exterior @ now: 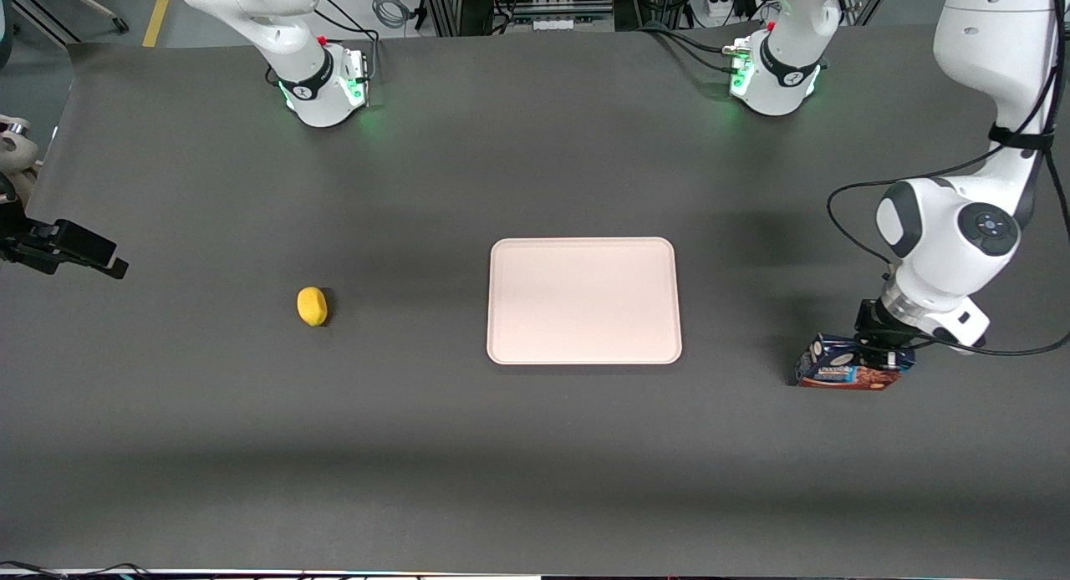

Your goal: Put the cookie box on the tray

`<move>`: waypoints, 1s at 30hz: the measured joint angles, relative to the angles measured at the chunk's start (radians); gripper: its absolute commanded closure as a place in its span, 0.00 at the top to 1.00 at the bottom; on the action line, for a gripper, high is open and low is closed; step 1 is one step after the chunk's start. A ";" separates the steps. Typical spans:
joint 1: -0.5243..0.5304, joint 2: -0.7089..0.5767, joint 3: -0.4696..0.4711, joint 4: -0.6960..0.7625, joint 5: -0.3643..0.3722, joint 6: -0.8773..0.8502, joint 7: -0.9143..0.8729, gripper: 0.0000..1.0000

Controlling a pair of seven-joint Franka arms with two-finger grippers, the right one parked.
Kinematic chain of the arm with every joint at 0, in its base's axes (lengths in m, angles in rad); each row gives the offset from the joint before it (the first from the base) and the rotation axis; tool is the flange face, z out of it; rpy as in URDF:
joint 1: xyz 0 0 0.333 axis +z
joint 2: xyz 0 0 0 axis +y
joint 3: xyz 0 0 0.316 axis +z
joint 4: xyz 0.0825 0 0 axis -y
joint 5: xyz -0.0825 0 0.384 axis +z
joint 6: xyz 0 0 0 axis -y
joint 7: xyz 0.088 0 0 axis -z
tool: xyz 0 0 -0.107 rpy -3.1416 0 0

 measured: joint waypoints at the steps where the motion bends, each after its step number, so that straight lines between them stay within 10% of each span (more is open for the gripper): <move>1: 0.000 -0.002 0.000 0.014 0.000 -0.019 0.000 0.00; 30: 0.001 -0.246 -0.126 0.779 -0.001 -1.258 0.465 0.00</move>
